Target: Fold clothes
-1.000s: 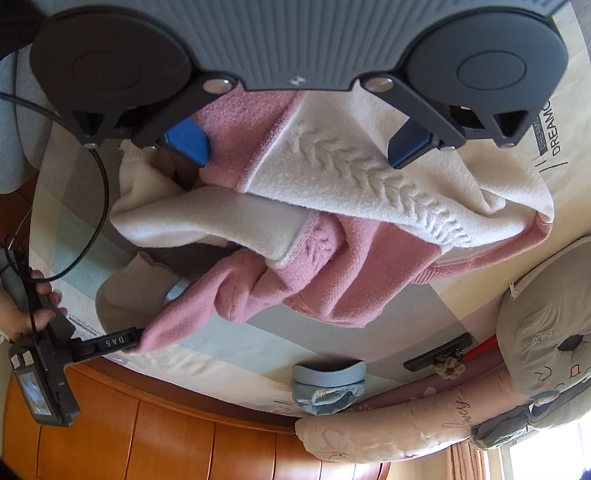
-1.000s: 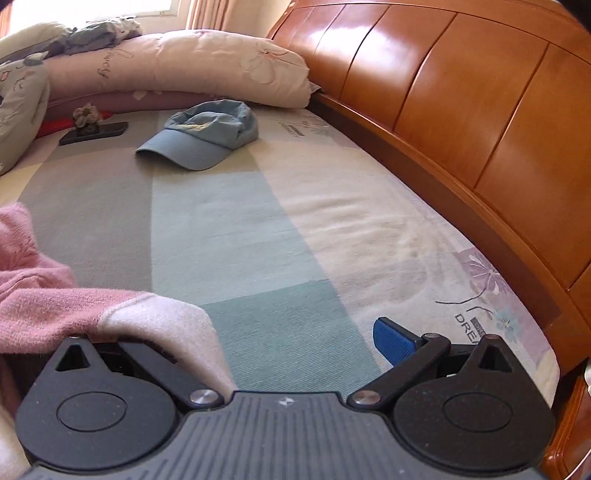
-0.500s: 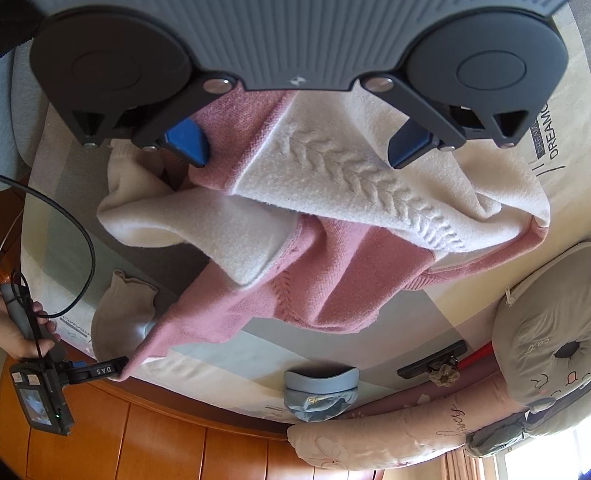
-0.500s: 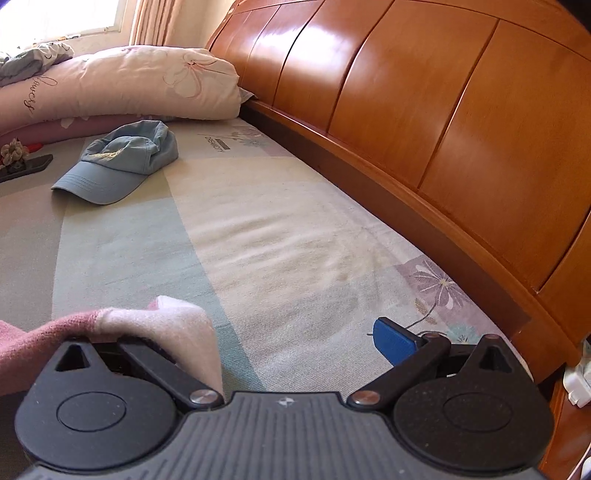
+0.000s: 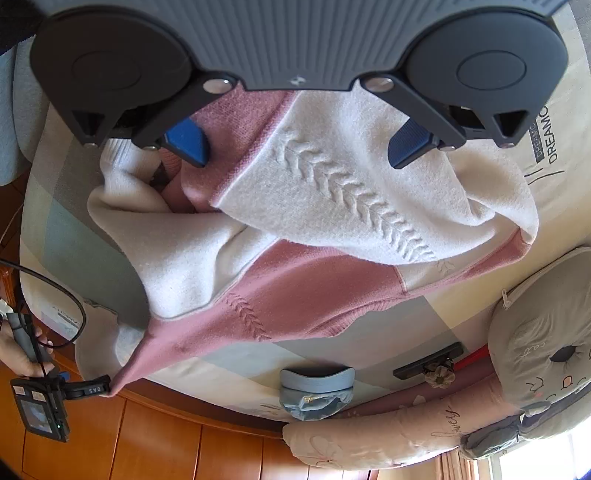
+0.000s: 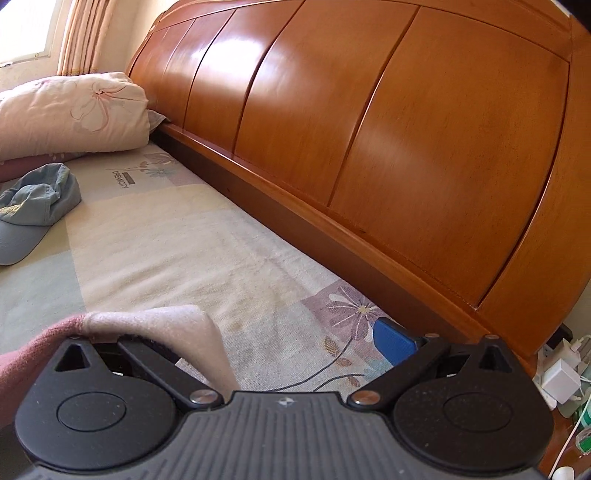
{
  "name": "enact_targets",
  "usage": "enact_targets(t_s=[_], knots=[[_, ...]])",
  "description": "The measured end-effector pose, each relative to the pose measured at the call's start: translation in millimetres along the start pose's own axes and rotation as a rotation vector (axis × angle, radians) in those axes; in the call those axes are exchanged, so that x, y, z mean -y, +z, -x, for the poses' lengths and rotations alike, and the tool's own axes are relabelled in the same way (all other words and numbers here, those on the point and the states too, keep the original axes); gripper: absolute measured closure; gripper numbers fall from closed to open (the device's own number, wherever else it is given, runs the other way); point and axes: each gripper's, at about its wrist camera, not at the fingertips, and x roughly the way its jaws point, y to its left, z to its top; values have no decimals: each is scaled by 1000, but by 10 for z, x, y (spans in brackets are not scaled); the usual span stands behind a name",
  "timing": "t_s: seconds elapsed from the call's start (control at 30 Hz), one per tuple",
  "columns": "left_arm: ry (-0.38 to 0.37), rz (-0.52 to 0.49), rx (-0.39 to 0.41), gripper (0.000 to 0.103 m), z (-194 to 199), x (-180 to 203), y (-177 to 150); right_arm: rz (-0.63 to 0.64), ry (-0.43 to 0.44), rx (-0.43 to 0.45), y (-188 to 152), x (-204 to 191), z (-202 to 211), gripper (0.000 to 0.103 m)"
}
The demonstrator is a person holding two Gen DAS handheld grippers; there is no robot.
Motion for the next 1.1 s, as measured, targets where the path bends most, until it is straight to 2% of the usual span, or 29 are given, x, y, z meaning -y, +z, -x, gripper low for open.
enact_targets(t_s=[0.1,0.23,0.4,0.5,0.63,0.83,0.97,1.1], knots=[[-2,-1,1,1,11,-6,-18,48,64,-88,-134,-59,-74,0],[-1,5,0,1,22,-25,-25,68,195,-183,-388,-140,29,0],[1,25,5,1,68,-65,-64,104,349,-186,-587,-293,461,0],[5,34,6,1,97,-75,-100,120,482,-187,-724,-409,691,0],[10,45,7,1,134,-80,-145,169,577,-169,-892,-516,771,0],[20,54,2,1,137,-62,-148,66,621,-153,-925,-320,500,0],[33,46,-7,1,113,-21,-113,-20,638,-126,-829,-158,188,0],[41,50,-18,1,69,1,-79,-76,643,-138,-733,-65,-135,0]])
